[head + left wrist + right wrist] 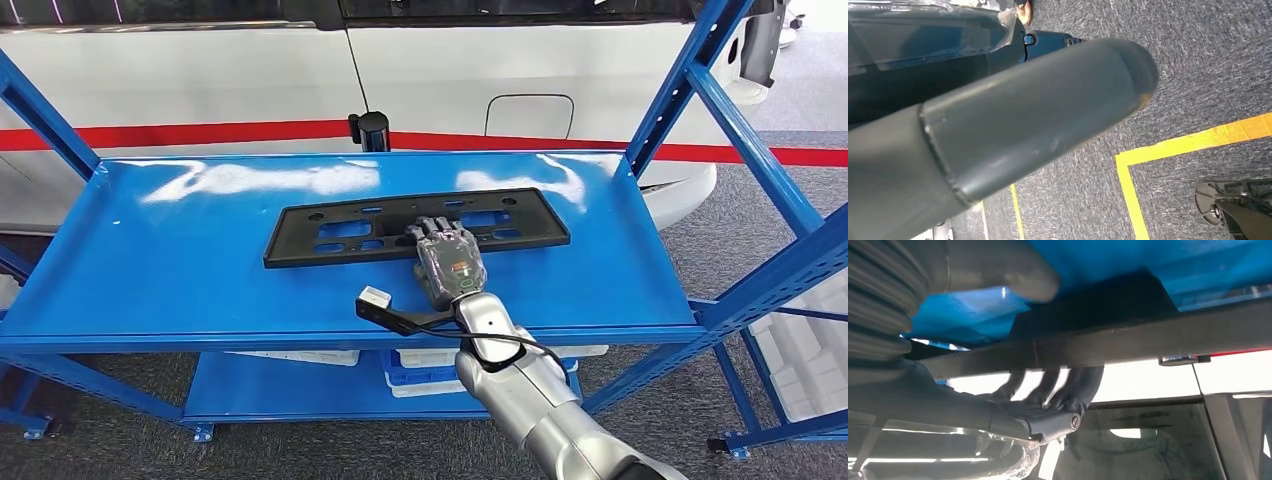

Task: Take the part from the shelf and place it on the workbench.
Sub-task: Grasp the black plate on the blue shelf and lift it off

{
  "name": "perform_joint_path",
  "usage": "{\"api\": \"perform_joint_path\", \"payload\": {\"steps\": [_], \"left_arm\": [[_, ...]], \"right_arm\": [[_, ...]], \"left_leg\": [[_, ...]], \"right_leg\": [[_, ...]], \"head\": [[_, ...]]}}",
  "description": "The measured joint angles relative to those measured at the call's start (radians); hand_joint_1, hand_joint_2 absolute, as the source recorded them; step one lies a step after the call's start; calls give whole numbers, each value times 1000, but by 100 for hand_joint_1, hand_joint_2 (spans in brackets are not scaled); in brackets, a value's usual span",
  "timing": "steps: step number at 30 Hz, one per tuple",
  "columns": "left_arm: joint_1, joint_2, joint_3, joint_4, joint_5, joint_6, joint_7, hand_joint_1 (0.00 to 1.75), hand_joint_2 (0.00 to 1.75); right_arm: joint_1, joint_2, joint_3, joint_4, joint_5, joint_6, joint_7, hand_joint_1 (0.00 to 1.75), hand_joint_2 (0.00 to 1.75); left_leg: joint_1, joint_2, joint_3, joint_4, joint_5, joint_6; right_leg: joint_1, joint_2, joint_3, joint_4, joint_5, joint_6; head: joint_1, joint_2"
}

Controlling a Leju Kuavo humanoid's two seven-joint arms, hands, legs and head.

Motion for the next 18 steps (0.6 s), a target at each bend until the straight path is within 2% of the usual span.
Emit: {"api": "perform_joint_path", "payload": {"steps": [1, 10, 18], "left_arm": [[0, 0, -2, 0, 0, 0, -1, 0, 0], [0, 1, -7, 0, -23, -2, -7, 0, 0], [0, 4, -7, 0, -39, 2, -30, 0, 0]], "right_arm": [[1, -1, 0, -1, 2, -1, 1, 174, 175], [21, -17, -20, -41, 85, -23, 9, 175, 175], [63, -36, -85, -104, 139, -33, 1, 175, 175]], "left_leg": [[0, 0, 0, 0, 0, 0], [0, 0, 0, 0, 0, 0], [0, 0, 1, 0, 0, 0]], "right_leg": [[0, 0, 0, 0, 0, 0], [0, 0, 0, 0, 0, 0], [0, 0, 0, 0, 0, 0]], "head": [[0, 0], [0, 0], [0, 0]]}}
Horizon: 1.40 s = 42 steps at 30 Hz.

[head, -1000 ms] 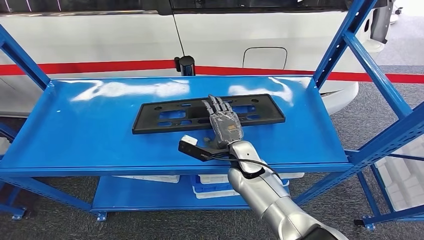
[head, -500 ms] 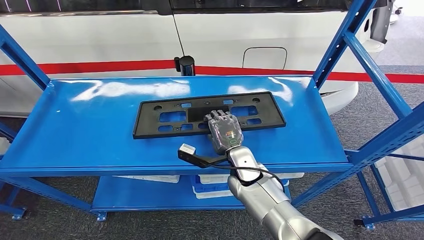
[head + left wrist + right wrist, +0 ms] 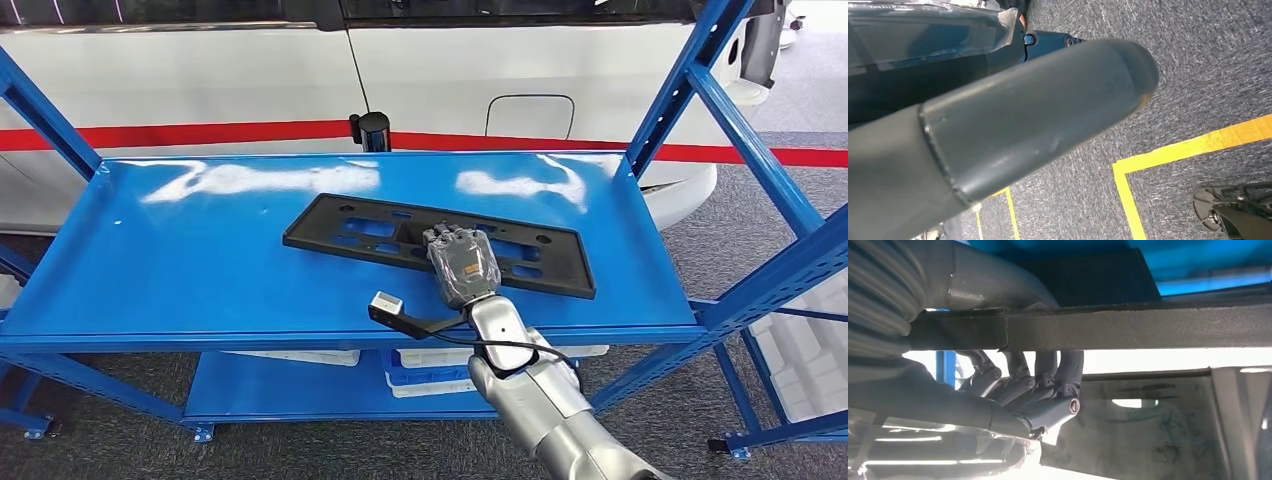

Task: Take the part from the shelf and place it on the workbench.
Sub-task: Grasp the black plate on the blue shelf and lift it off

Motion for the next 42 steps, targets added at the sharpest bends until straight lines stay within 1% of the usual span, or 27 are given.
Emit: {"api": "perform_joint_path", "payload": {"steps": [5, 10, 13, 17, 21, 26, 32, 33, 36, 37, 39, 42], "left_arm": [[0, 0, 0, 0, -1, 15, -37, 0, 0], [0, 0, 1, 0, -1, 23, -62, 0, 0], [0, 0, 7, 0, 14, 39, -117, 0, 0], [0, 0, 42, 0, 60, 46, -206, 0, 0], [0, 0, 71, 0, 70, 45, -280, 0, 175], [0, -1, 86, 0, 64, 51, -314, 0, 175], [-1, -3, 106, 0, 80, 44, -317, 0, 175], [-1, -4, 111, 0, 90, 35, -323, 0, 131], [-1, -8, 134, 0, 124, -6, -367, 0, 131], [-1, -10, 142, 0, 133, -20, -388, 0, 175], [-1, -14, 156, 0, 144, -40, -417, 0, 175], [-2, -21, 172, 0, 152, -35, -412, 0, 175]], "right_arm": [[37, -19, -85, -108, -3, -2, -26, 175, 175], [58, -32, -133, -176, -7, -12, -33, 175, 175], [80, -41, -171, -242, -30, -39, -44, 175, 175], [108, -64, -256, -419, -77, -50, -78, 175, 175], [123, -78, -335, -604, -122, -54, -113, 175, 175], [111, -87, -388, -762, -225, -54, -160, 175, 175], [74, -92, -402, -838, -295, -47, -188, 175, 175], [69, -92, -402, -843, -308, -44, -195, 175, 175], [56, -92, -401, -852, -355, -29, -212, 175, 175], [50, -92, -401, -854, -378, -21, -218, 175, 175], [35, -92, -399, -857, -427, -4, -232, 175, 175], [14, -86, -394, -861, -471, 13, -245, 175, 175]], "left_leg": [[0, 0, -1, 0, 0, 0], [0, 0, -1, 0, 0, 0], [0, 0, -1, 0, 0, 0], [0, 0, -1, 0, 0, 0], [0, 0, -1, 0, 0, 0], [0, 0, -1, 0, 0, 0], [0, 0, -1, 0, 0, 0], [0, 0, -1, 0, 0, 0], [0, 0, -1, 0, 0, 0], [0, 0, -1, 0, 0, 0], [0, 0, -1, 0, 0, 0], [0, 0, -1, 0, 0, 0]], "right_leg": [[0, 0, 0, 0, 0, 0], [0, 0, 0, 0, 0, 0], [0, 0, -1, 0, 0, 0], [0, 0, -1, 0, 0, 0], [0, 0, -1, 0, 0, 0], [0, 0, -1, 0, 0, 0], [0, 0, -1, 0, 0, 0], [0, 0, 0, 0, 0, 0], [0, 0, -1, 0, 0, 0], [0, 0, -1, 0, 0, 0], [0, 0, -1, 0, 0, 0], [0, 0, 0, 0, 0, 0]], "head": [[0, 0], [0, 0], [0, 0], [0, 0], [0, 0], [0, 0], [0, 0], [0, 0], [0, 0], [0, 0], [0, 0], [0, 0]]}}
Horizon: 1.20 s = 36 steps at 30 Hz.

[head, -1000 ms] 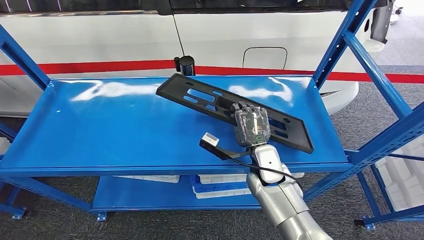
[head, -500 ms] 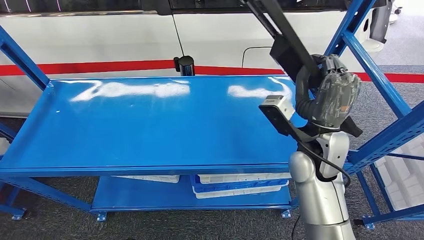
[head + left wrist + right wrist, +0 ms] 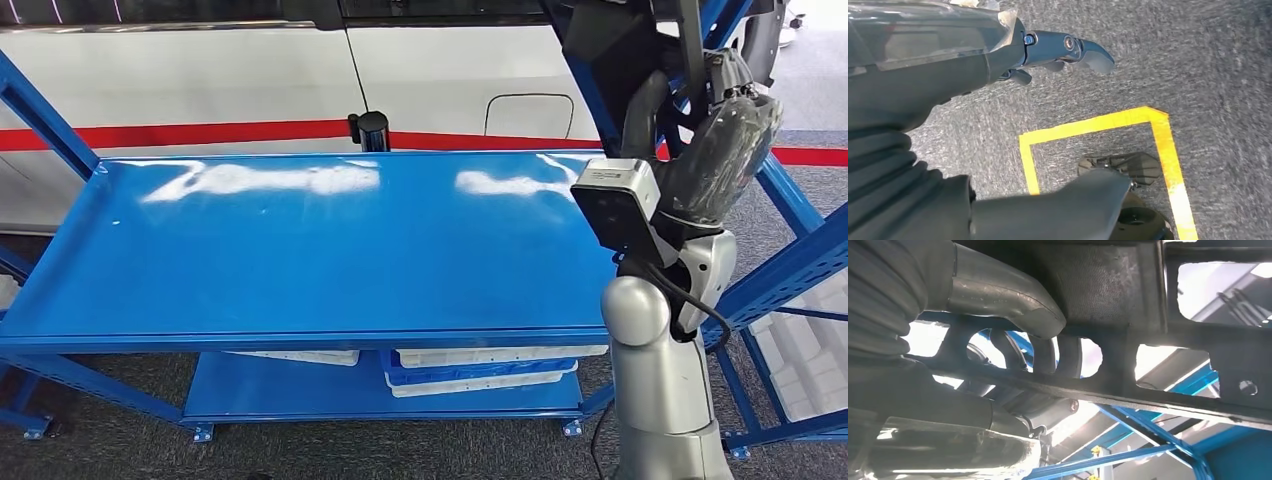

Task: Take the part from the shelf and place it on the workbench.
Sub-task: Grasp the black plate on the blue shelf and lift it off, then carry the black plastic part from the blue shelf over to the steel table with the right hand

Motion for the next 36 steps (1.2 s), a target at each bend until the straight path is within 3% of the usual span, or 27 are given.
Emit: {"api": "perform_joint_path", "payload": {"steps": [7, 20, 23, 27, 31, 33, 36], "left_arm": [[0, -4, 37, 0, 26, -7, 31, 0, 175], [0, -10, 62, 0, 35, -8, 30, 0, 175], [-1, -10, 73, 0, 63, -17, 25, 0, 175], [0, -11, 106, 0, 83, 9, 65, 0, 175], [0, -10, 112, 0, 66, 32, 95, 0, 175], [0, -11, 112, 0, 65, 38, 99, 0, 175], [-1, -13, 113, 0, 57, 47, 104, 0, 175]], "right_arm": [[-17, 8, 13, -2, -166, 61, -27, 175, 175], [-19, 9, 23, -2, -192, 74, -35, 175, 175], [-18, 8, 23, -2, -299, 119, -61, 175, 175], [-14, 8, 20, -2, -492, 182, -114, 175, 175], [-7, 8, 6, -2, -552, 202, -131, 175, 175], [-5, 7, -1, -2, -566, 208, -136, 175, 175], [5, 2, -8, -2, -579, 213, -142, 175, 175]], "left_leg": [[0, 0, 0, 0, 0, 0], [0, 0, 0, 0, 0, 0], [0, 0, 0, 0, 0, 0], [-3, 0, -2, 6, -5, 9], [-4, 2, 6, -9, 6, 26], [1, 5, 17, -28, 20, 38], [3, 7, 18, -34, 24, 41]], "right_leg": [[0, 0, 0, 0, 0, 0], [0, 0, 0, 0, 0, 0], [0, 0, 0, 0, 0, 0], [-6, 0, 1, -2, 1, 5], [-8, -1, 1, -3, 1, 18], [-7, -2, -17, 43, -32, 16], [-10, -3, -91, 228, -118, 10]], "head": [[0, 0], [0, 0], [0, 0], [0, 0], [0, 0], [1, 0], [1, 0]]}}
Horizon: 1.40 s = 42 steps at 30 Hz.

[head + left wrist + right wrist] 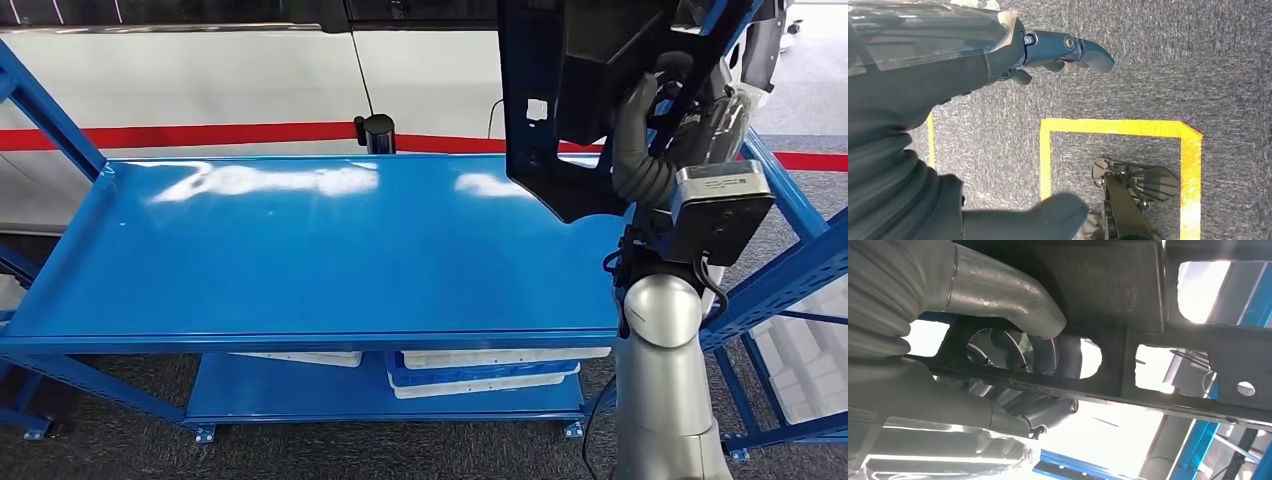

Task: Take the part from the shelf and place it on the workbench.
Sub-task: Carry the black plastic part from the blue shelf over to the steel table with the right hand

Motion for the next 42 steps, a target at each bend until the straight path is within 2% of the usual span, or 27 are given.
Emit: {"api": "perform_joint_path", "payload": {"steps": [1, 2, 3, 4, 6, 7, 10, 11, 13, 15, 16, 17, 18, 21, 23, 26, 28, 30, 31, 32, 33, 34, 36, 37, 38, 40, 42], "left_arm": [[0, -1, 0, 0, -3, 2, 1, 0, 175], [0, -2, 0, 0, -5, 4, 3, 0, 175], [1, -3, 0, 0, -6, 5, 6, 0, 175], [0, -4, 0, 0, -7, 6, 8, 0, 175], [0, -5, 0, 0, -9, 10, 13, 0, 175], [0, -4, 0, 0, -11, 12, 15, 0, 175], [2, -5, 0, 0, -13, 18, 18, 0, 175], [2, -5, 0, 0, -13, 19, 18, 0, 175], [2, -5, 0, 0, -14, 20, 18, 0, 175], [2, -5, 0, 0, -18, 25, 19, 0, 175], [2, -5, 0, 0, -21, 30, 21, 0, 175], [2, -5, 0, 0, -24, 34, 23, 0, 175], [2, -5, 0, 0, -25, 38, 25, 0, 175], [0, -4, 0, 0, -26, 42, 25, 0, 175], [-2, -2, -1, -1, -26, 45, 23, 0, 175], [-1, -3, 0, -1, -28, 54, 20, 0, 175], [-2, -4, 0, -1, -30, 59, 20, 0, 175], [-3, -5, 0, -1, -31, 61, 20, 0, 175], [-2, -5, 0, -1, -31, 61, 19, 0, 175], [-2, -6, 0, -1, -32, 61, 18, 0, 175], [-2, -7, 0, -1, -32, 61, 17, 0, 175], [-2, -7, 0, -1, -32, 61, 15, 0, 175], [-3, -7, 0, -1, -32, 61, 10, 0, 175], [-3, -7, 0, -1, -32, 60, 8, 0, 175], [-3, -7, 0, -1, -32, 60, 5, 0, 175], [-2, -7, 0, -1, -32, 59, 1, 0, 175], [0, -6, 0, -1, -32, 59, 0, 0, 175]], "right_arm": [[6, -1, -2, 0, -2, 1, 0, 175, 175], [10, -2, -3, 0, -3, 2, -1, 175, 175], [14, -2, -4, 0, -3, 2, -1, 175, 175], [15, -3, -4, 0, -3, 2, -1, 175, 175], [17, -2, -4, -3, -3, 2, -2, 175, 175], [18, -3, -5, -5, -2, 1, -2, 175, 175], [26, -3, -10, -11, -2, 1, -2, 175, 175], [28, -3, -12, -13, -2, 1, -2, 175, 175], [31, -3, -13, -17, -1, 1, -2, 175, 175], [37, -3, -14, -19, 0, 1, -2, 175, 175], [41, -2, -14, -21, 0, 1, -1, 175, 175], [45, -2, -14, -23, 0, 1, -1, 175, 175], [49, -2, -14, -27, 1, 1, -1, 175, 175], [51, 1, -14, -45, 2, -2, 0, 175, 175], [51, 2, -15, -51, 2, -5, 0, 175, 175], [52, 2, -17, -52, 0, -6, -2, 175, 175], [52, 1, -18, -51, -1, -7, -4, 175, 175], [55, 1, -18, -48, -1, -8, -4, 175, 175], [58, 1, -18, -46, -1, -8, -4, 175, 175], [60, 0, -18, -44, -1, -8, -4, 175, 175], [62, 0, -18, -41, -1, -8, -4, 175, 175], [62, 0, -18, -40, -1, -8, -5, 175, 175], [61, 1, -18, -38, 0, -9, -6, 175, 175], [61, 1, -18, -37, 1, -10, -6, 175, 175], [61, 2, -18, -37, 4, -10, -7, 175, 175], [61, 3, -18, -35, 9, -10, -8, 175, 175], [58, 4, -18, -34, 13, -10, -8, 175, 175]], "left_leg": [[1, 0, -1, 0, 1, -1], [2, 0, -2, 1, 2, -3], [4, -1, -3, 2, 3, -6], [6, -1, -5, 5, 3, -11], [6, -4, -14, 17, 1, -25], [4, -6, -18, 24, 1, -32], [7, -10, -28, 35, 3, -48], [10, -8, -35, 47, -12, -52], [14, -5, -65, 129, -84, -59], [14, -3, -106, 261, -168, -63], [13, -3, -116, 307, -187, -63], [13, -3, -109, 320, -187, -59], [11, -3, -81, 292, -170, -52], [-3, -2, 56, 93, -115, -17], [-14, -1, 93, 31, -109, -7], [-17, 2, 90, 5, -79, 2], [-11, 8, 79, -14, -51, 9], [-12, 10, 56, -14, -34, 9], [-11, 10, 43, -13, -26, 7], [-10, 11, 31, -10, -19, 4], [-8, 12, 19, -7, -12, 1], [-5, 12, 7, 0, -7, -4], [-3, 12, -18, 20, -1, -14], [-5, 11, -29, 30, 3, -20], [-8, 11, -37, 38, 7, -25], [-9, 9, -46, 43, 16, -34], [-4, 8, -61, 68, -13, -43]], "right_leg": [[-3, 0, -12, 36, -10, 5], [-6, 0, -6, 36, -5, 14], [-11, -1, 19, -2, 12, 25], [-17, -3, 61, -73, 36, 38], [-19, 0, 130, -185, 69, 49], [-18, 4, 145, -211, 74, 47], [-17, 10, 135, -210, 76, 25], [-18, 10, 131, -210, 81, 17], [-18, 8, 119, -210, 93, -2], [-10, 6, 104, -210, 103, -16], [-6, 5, 96, -210, 108, -20], [-2, 5, 90, -210, 113, -22], [3, 5, 85, -210, 118, -23], [10, 4, 75, -210, 132, -19], [7, 0, 73, -212, 142, -9], [5, -3, 64, -211, 145, 10], [7, -4, 37, -155, 94, 5], [3, -4, 0, -34, 18, 1], [0, -4, -11, 21, -3, 5], [-3, -4, -9, 50, -5, 15], [-7, -5, 10, 43, 9, 28], [-11, -5, 48, -2, 32, 42], [-14, -4, 139, -136, 50, 58], [-13, -3, 169, -187, 47, 58], [-10, -2, 181, -212, 38, 54], [-11, -1, 174, -214, 39, 43], [-17, -2, 162, -212, 52, 22]], "head": [[0, 0], [0, 0], [0, 0], [0, 0], [0, 0], [0, 0], [-4, 0], [-6, 0], [-7, 0], [-8, 0], [-8, 0], [-8, 0], [-8, 0], [-7, 0], [-7, 0], [-7, 0], [-5, 0], [-3, 0], [-2, 0], [-1, 0], [-1, 0], [-1, 0], [0, 0], [0, 0], [0, 0], [0, 0], [-1, 0]]}}
